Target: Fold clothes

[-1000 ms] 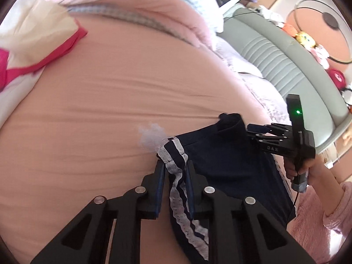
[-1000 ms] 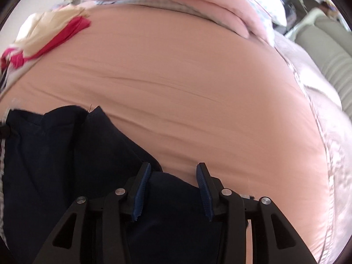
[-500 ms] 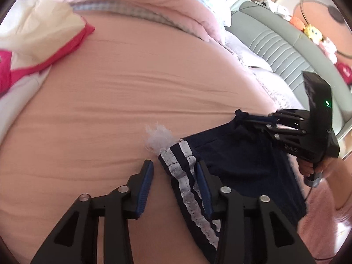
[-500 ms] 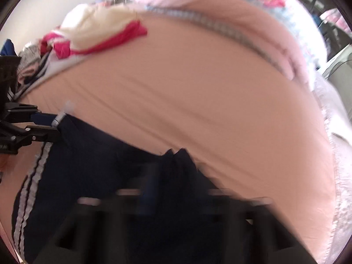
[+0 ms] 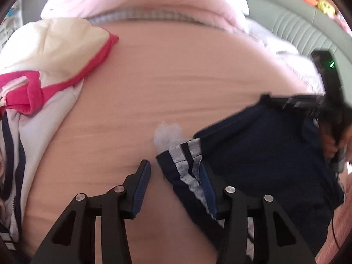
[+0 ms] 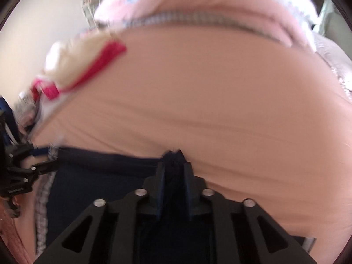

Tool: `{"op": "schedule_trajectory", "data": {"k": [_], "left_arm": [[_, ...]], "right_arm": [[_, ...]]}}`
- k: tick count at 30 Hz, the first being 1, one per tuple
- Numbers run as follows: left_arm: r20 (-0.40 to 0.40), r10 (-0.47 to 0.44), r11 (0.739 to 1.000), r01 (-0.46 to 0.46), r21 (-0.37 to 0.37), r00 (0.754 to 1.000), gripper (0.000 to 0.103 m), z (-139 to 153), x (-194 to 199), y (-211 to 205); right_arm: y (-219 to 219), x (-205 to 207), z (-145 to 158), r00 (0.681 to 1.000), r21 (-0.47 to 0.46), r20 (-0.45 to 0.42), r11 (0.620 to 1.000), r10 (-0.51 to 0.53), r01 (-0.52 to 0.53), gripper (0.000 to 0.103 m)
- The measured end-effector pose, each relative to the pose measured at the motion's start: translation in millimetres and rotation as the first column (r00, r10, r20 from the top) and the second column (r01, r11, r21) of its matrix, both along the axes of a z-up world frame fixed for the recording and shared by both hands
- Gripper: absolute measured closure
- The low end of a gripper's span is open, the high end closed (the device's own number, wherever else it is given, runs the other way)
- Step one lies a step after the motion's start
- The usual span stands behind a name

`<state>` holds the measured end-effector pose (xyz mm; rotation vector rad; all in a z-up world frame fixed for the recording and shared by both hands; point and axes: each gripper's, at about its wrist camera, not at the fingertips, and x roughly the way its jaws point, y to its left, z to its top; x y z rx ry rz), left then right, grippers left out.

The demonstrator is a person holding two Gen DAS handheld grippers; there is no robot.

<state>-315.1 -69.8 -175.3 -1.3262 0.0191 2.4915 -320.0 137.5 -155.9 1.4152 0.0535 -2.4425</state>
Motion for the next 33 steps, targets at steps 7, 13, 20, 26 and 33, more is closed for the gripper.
{"op": "schedule_trajectory", "data": {"k": [7,13,20,26,33], "left_arm": [[-0.153,-0.016,0.996,0.001,-0.094,0.988,0.082,29,14,1],[-0.031,-0.049,0.997,0.047,-0.069,0.998,0.091,4,1,11],[-0.101,0.099,0.98,-0.114,-0.162,0.99,0.088,7,-8,2],[-0.102,-0.094,0.994,0.088,-0.063,0.99,0.088,21,12,23],[0.016,-0.281,0.959,0.281,-0.029,0.96,0.088,6,-19,90]], "right_arm": [[-4,24,48,0.986,-0.023,-0.167,1.0,-0.016,0.012,0.071],[-19,28,49,0.983,0.037,-0.076,0.985,0.169,-0.167,0.072],[3,11,27,0.995,0.042,-0.093,0.999,0.023,-0.019,0.074],[38,24,64,0.983,-0.053,-0.153,0.994,-0.102,0.095,0.071],[43,17,55,0.995,0.021,-0.072,0.997,-0.068,0.07,0.071]]}}
